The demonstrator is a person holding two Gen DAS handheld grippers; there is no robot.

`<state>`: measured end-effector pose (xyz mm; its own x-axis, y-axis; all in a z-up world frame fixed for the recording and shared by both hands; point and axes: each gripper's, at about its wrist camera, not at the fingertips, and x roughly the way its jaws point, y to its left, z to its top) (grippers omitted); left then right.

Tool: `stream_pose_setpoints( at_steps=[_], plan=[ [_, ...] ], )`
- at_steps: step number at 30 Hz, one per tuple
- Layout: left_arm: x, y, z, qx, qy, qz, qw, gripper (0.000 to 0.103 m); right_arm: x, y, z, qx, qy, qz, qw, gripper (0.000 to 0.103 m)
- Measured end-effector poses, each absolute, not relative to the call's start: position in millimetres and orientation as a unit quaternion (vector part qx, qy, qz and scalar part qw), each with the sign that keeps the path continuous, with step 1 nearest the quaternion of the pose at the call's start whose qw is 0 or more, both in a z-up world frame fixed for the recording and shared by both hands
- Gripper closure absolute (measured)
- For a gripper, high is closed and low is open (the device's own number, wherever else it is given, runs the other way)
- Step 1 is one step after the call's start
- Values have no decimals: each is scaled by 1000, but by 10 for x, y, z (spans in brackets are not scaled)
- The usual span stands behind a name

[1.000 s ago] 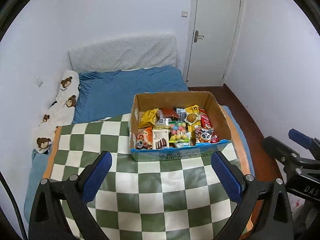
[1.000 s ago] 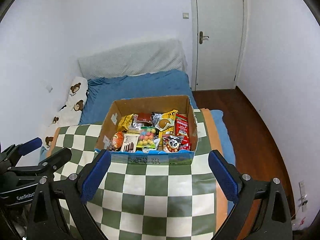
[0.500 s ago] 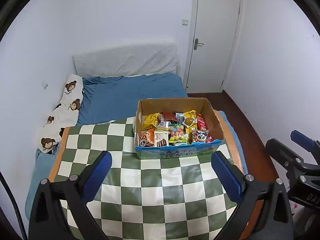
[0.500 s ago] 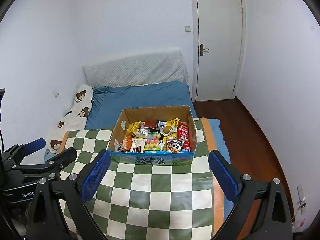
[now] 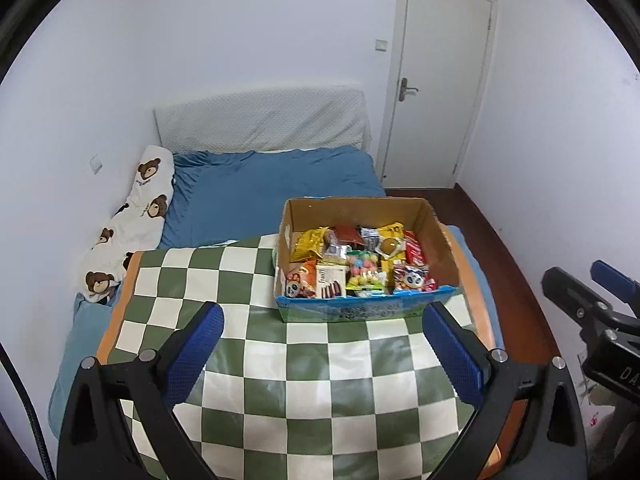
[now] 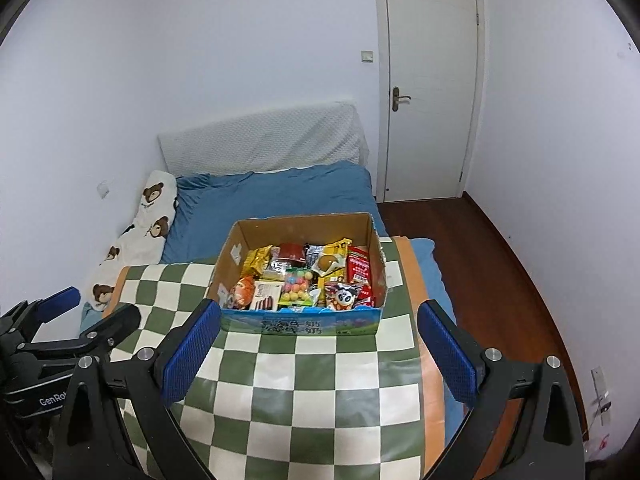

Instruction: Organize snacks

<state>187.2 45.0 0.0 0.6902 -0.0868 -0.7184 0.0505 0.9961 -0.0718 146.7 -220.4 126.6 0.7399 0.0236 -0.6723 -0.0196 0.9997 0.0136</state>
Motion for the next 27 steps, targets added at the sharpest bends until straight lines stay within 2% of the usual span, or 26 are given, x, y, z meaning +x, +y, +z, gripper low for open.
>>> stream_pose_setpoints(
  at_steps=[17, 27],
  plan=[
    [2594, 320, -349, -12, 422, -19, 906, 1, 2206, -2338, 851, -2, 381, -30, 924, 3],
    [2757, 201, -511, -6, 439, -23, 898, 1, 2419, -2392, 650, -1, 405, -41, 913, 3]
  ],
)
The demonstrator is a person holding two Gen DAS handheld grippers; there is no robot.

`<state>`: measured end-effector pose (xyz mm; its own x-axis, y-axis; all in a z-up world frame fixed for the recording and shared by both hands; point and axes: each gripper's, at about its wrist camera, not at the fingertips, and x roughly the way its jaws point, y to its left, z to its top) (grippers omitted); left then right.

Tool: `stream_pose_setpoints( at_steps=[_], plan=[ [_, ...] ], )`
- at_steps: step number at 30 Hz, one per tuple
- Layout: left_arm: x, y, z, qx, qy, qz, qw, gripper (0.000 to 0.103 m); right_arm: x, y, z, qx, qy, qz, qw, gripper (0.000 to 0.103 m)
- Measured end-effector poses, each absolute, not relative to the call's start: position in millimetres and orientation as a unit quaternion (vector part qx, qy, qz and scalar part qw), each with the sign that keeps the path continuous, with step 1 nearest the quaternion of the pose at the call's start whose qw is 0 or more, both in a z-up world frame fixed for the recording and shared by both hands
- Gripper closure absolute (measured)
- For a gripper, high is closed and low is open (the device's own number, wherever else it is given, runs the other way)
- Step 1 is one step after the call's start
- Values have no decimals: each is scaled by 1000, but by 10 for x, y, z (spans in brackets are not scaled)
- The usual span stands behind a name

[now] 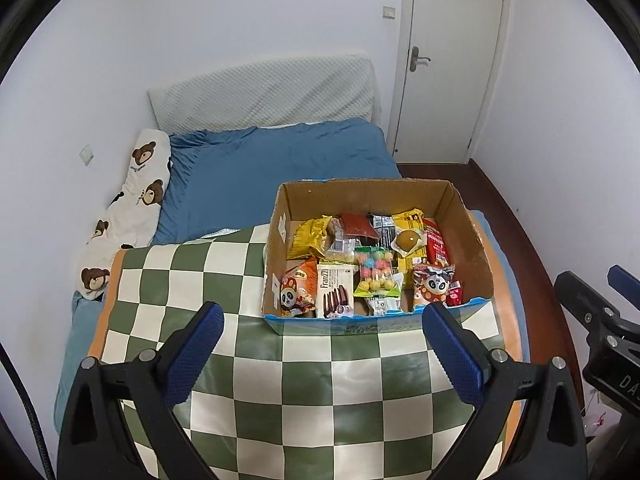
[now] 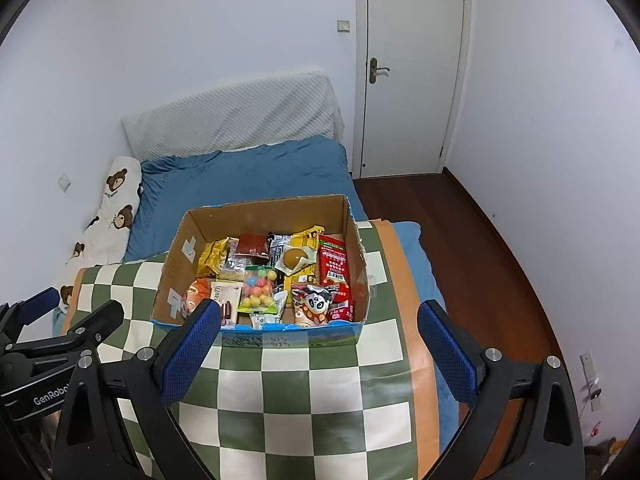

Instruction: Organize snacks

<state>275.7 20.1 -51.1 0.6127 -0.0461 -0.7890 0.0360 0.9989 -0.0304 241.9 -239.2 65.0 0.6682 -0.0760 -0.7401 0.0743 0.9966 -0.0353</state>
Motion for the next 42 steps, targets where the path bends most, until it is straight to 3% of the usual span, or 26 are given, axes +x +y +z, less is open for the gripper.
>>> stream_pose_setpoints(
  at_steps=[42],
  plan=[
    [2701, 183, -411, -13, 425, -21, 905, 0, 2348, -2417, 759, -6, 401, -41, 915, 2]
  ],
)
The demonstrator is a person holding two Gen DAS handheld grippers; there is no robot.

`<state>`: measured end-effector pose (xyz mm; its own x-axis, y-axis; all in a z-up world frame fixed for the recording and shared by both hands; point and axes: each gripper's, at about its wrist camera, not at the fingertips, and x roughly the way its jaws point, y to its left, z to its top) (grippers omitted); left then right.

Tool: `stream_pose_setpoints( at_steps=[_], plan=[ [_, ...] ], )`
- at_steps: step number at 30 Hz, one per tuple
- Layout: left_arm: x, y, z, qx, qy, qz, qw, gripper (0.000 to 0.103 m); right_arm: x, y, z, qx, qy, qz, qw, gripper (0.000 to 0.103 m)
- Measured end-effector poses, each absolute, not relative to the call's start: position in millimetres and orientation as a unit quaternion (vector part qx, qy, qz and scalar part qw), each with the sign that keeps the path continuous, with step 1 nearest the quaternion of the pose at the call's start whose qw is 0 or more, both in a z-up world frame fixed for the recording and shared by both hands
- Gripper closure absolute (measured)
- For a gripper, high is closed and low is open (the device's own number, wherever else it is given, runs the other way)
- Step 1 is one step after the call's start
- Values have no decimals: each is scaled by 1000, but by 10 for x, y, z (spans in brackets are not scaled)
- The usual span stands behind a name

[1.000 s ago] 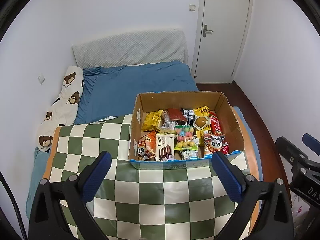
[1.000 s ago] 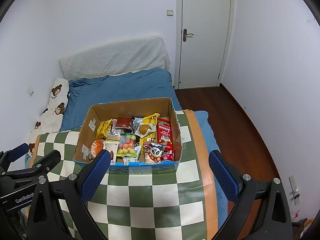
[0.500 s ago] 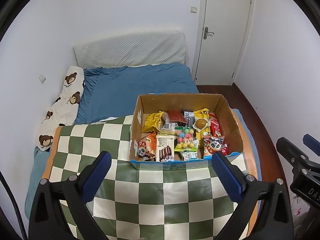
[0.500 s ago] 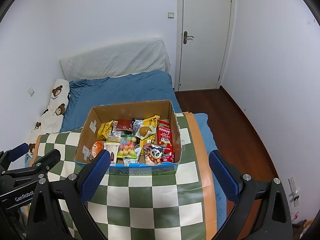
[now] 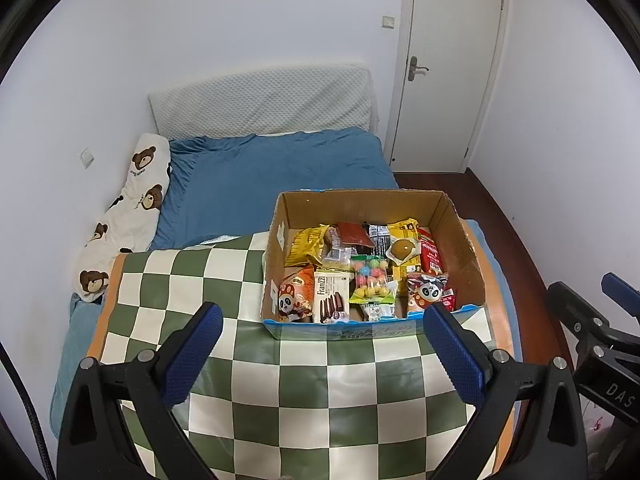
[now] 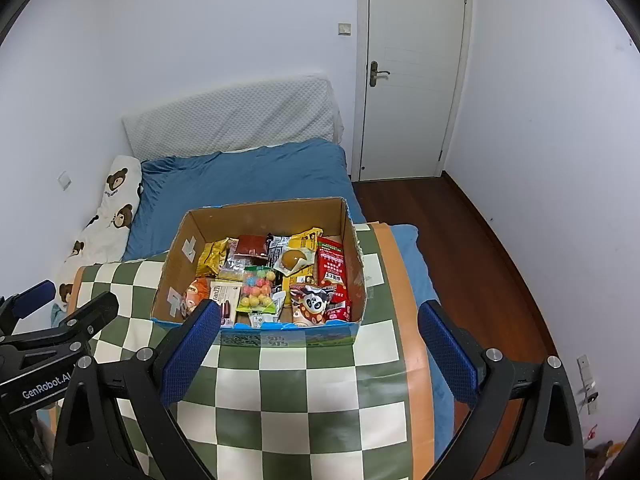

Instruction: Organize snacks

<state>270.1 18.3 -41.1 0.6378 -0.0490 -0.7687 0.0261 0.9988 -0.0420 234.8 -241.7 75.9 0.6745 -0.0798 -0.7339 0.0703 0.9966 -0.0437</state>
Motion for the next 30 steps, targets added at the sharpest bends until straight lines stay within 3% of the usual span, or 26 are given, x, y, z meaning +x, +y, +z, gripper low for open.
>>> stream_pose_setpoints(
  at_steps=[30],
  plan=[
    [2594, 197, -419, -17, 434, -15, 901, 0, 2222, -2431, 699, -5, 406, -46, 913, 2]
  ],
)
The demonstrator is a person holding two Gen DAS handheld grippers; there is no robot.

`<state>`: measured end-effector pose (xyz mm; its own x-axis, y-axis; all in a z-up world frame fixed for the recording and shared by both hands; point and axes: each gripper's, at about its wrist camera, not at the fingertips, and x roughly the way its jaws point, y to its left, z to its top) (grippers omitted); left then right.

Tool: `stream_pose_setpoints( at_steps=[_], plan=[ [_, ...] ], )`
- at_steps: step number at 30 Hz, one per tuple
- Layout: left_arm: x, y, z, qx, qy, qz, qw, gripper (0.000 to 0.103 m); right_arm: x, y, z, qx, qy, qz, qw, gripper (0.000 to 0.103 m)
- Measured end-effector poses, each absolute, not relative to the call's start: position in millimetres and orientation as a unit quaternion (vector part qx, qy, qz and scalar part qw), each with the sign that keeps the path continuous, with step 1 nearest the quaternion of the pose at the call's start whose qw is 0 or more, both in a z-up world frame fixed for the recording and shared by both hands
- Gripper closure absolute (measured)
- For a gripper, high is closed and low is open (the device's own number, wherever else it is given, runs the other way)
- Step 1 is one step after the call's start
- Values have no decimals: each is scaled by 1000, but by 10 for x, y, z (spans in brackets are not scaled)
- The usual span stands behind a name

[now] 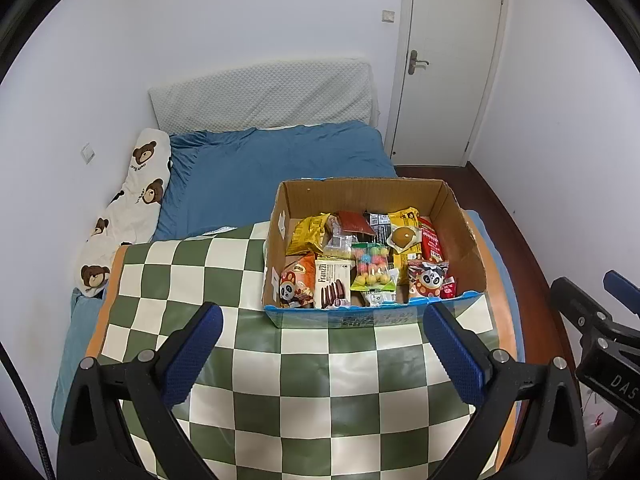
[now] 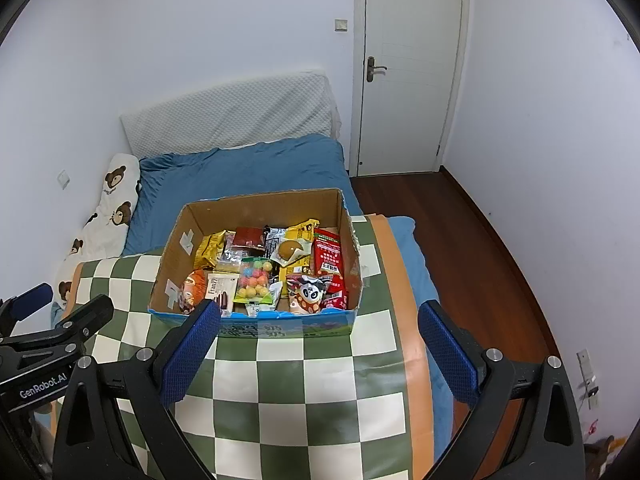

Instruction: Organize snacks

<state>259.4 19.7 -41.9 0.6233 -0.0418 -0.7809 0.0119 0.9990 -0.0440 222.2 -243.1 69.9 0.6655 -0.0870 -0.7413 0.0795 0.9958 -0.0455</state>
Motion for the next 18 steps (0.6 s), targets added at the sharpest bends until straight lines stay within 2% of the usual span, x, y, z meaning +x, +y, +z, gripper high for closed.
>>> stream_pose_setpoints(
  at_steps=[18],
  plan=[
    [2534, 182, -475, -18, 430, -21, 903, 0, 2193, -2437, 723, -5, 406, -46, 913, 2]
  ],
)
